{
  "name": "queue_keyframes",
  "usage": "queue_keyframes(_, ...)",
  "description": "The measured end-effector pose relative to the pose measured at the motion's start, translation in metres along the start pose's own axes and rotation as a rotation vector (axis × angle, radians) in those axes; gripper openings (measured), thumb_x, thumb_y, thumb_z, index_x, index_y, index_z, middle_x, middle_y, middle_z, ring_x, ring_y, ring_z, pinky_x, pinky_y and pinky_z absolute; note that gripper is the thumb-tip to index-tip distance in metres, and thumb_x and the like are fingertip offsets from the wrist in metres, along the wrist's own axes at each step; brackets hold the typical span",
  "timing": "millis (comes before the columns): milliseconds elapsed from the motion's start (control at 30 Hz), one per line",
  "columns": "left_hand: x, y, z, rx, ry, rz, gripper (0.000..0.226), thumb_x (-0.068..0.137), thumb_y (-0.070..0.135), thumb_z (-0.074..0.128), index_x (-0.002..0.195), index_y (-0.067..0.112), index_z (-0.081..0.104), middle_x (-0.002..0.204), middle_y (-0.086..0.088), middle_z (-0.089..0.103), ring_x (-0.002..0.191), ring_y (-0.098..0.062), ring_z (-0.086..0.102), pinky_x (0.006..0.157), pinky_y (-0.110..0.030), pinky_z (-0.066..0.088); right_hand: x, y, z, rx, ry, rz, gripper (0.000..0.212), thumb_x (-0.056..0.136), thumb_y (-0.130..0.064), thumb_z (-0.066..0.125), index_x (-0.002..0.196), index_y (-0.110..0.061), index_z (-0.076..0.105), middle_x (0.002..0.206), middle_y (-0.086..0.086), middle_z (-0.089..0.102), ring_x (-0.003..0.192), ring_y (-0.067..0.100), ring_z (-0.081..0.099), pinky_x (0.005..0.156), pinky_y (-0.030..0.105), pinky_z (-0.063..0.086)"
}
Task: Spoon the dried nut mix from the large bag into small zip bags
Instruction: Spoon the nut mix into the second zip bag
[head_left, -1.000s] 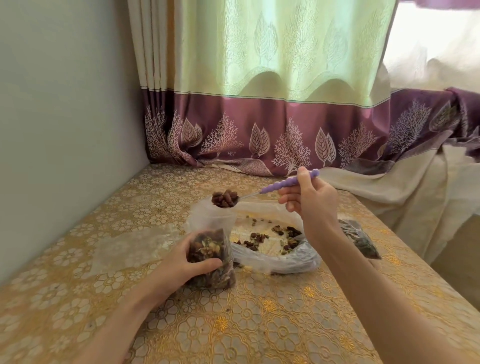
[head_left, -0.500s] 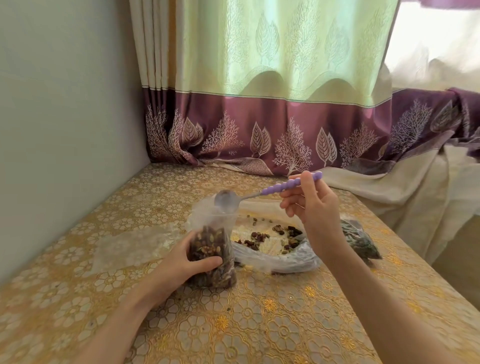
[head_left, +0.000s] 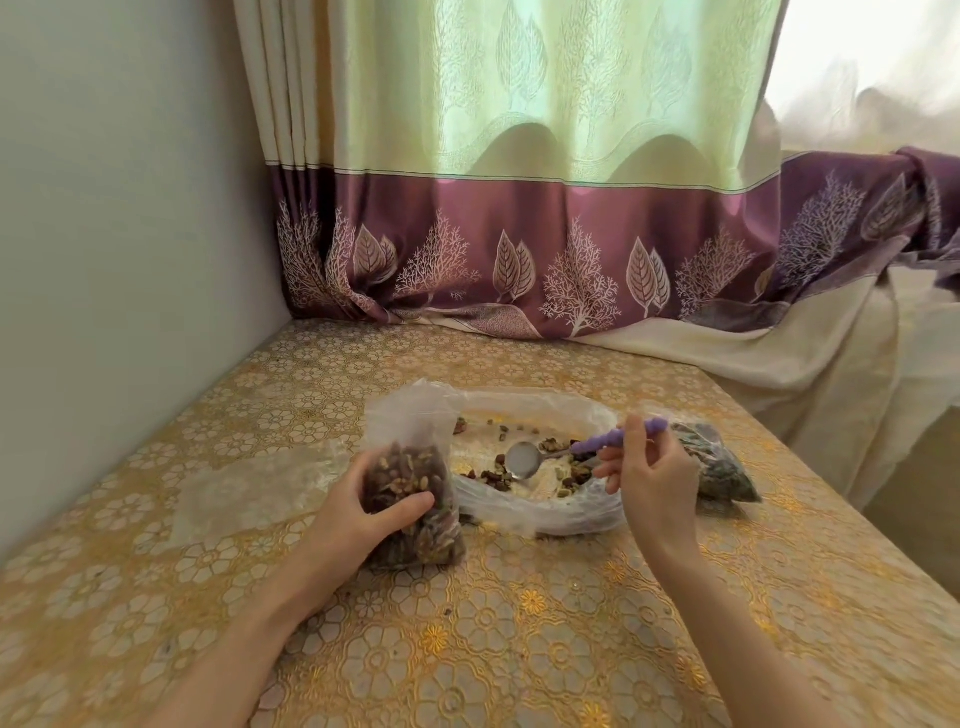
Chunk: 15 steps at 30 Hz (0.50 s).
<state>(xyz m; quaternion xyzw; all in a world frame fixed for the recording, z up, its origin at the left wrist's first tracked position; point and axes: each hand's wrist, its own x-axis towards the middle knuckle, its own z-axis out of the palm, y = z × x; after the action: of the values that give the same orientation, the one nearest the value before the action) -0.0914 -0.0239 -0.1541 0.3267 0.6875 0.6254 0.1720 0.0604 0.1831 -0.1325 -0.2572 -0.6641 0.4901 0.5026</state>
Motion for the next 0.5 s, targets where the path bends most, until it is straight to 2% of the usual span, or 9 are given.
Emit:
queue_keyframes(100, -0.001, 0.0, 0.001, -0.007, -0.001, 0.01, 0.05, 0.055, 0.045, 0.078, 0.099, 0.047, 0.055, 0.092, 0.023, 0.067, 0.086, 0.005, 0.064, 0.063, -0.014, 0.052, -0.004, 0.003, 0.0, -0.013, -0.053, -0.008, 0.034, 0.1, -0.026, 0.04, 0.087, 0.0, 0.058, 0.072, -0.001, 0.073, 0.05, 0.01, 0.058, 0.045, 0.02, 0.045)
queue_keyframes(200, 0.0, 0.0, 0.001, -0.004, 0.0, 0.004, 0.054, 0.053, 0.049, 0.079, 0.101, 0.047, 0.054, 0.097, 0.016, 0.068, 0.087, 0.003, 0.064, 0.069, -0.02, 0.053, -0.009, 0.003, 0.002, -0.008, -0.078, -0.038, 0.032, 0.1, -0.026, 0.04, 0.088, -0.001, 0.056, 0.075, 0.002, 0.074, 0.051, 0.013, 0.058, 0.045, 0.021, 0.044)
queue_keyframes(267, 0.0, 0.0, 0.001, -0.001, 0.005, 0.001, 0.053, 0.057, 0.044, 0.077, 0.104, 0.044, 0.053, 0.103, 0.012, 0.066, 0.089, 0.002, 0.064, 0.071, -0.022, 0.053, -0.012, 0.003, 0.002, 0.014, -0.082, -0.03, 0.031, 0.1, -0.025, 0.04, 0.088, -0.001, 0.056, 0.075, 0.003, 0.074, 0.051, 0.016, 0.058, 0.045, 0.022, 0.045)
queue_keyframes(400, -0.001, 0.002, 0.001, -0.002, -0.002, 0.009, 0.052, 0.06, 0.041, 0.078, 0.105, 0.042, 0.054, 0.105, 0.01, 0.066, 0.089, 0.001, 0.064, 0.069, -0.02, 0.052, -0.019, 0.001, 0.004, 0.051, -0.11, 0.022, 0.034, 0.1, -0.024, 0.042, 0.075, -0.009, 0.059, 0.071, 0.007, 0.073, 0.05, 0.016, 0.058, 0.043, 0.024, 0.045)
queue_keyframes(500, -0.002, 0.002, 0.002, 0.0, 0.002, 0.009, 0.052, 0.061, 0.041, 0.079, 0.106, 0.041, 0.053, 0.106, 0.008, 0.065, 0.089, 0.001, 0.064, 0.07, -0.02, 0.052, -0.024, 0.0, 0.009, 0.111, -0.145, 0.077, 0.035, 0.1, -0.021, 0.044, 0.071, -0.009, 0.06, 0.064, 0.005, 0.072, 0.047, 0.015, 0.06, 0.04, 0.021, 0.045)
